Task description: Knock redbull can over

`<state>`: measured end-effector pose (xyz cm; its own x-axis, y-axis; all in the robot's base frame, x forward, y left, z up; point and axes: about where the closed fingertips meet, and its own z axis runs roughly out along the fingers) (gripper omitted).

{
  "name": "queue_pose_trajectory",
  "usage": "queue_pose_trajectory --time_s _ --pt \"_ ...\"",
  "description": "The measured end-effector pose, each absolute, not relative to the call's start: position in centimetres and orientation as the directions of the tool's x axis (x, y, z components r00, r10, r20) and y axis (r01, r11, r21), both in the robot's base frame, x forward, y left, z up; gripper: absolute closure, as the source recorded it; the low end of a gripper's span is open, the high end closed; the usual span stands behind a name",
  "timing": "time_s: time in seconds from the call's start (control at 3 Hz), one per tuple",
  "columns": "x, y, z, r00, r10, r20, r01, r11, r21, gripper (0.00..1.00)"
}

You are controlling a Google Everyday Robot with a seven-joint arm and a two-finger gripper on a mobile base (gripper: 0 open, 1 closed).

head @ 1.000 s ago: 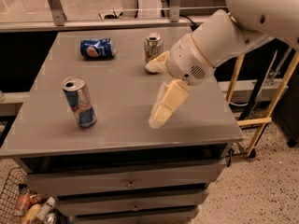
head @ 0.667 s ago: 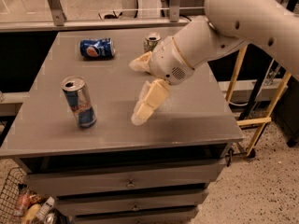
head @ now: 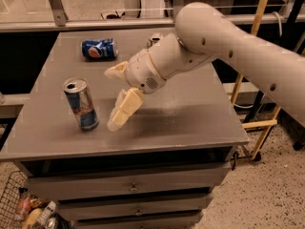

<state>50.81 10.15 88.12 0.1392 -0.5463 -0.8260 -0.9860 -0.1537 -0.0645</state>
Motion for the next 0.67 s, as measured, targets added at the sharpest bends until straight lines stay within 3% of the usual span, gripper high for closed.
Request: queue_pose_trajectory --time_s 0.67 --pt "50.2 13.3 85.6 0.113 -0.426 -0.898 -0.981 -0.189 -0.034 0.00"
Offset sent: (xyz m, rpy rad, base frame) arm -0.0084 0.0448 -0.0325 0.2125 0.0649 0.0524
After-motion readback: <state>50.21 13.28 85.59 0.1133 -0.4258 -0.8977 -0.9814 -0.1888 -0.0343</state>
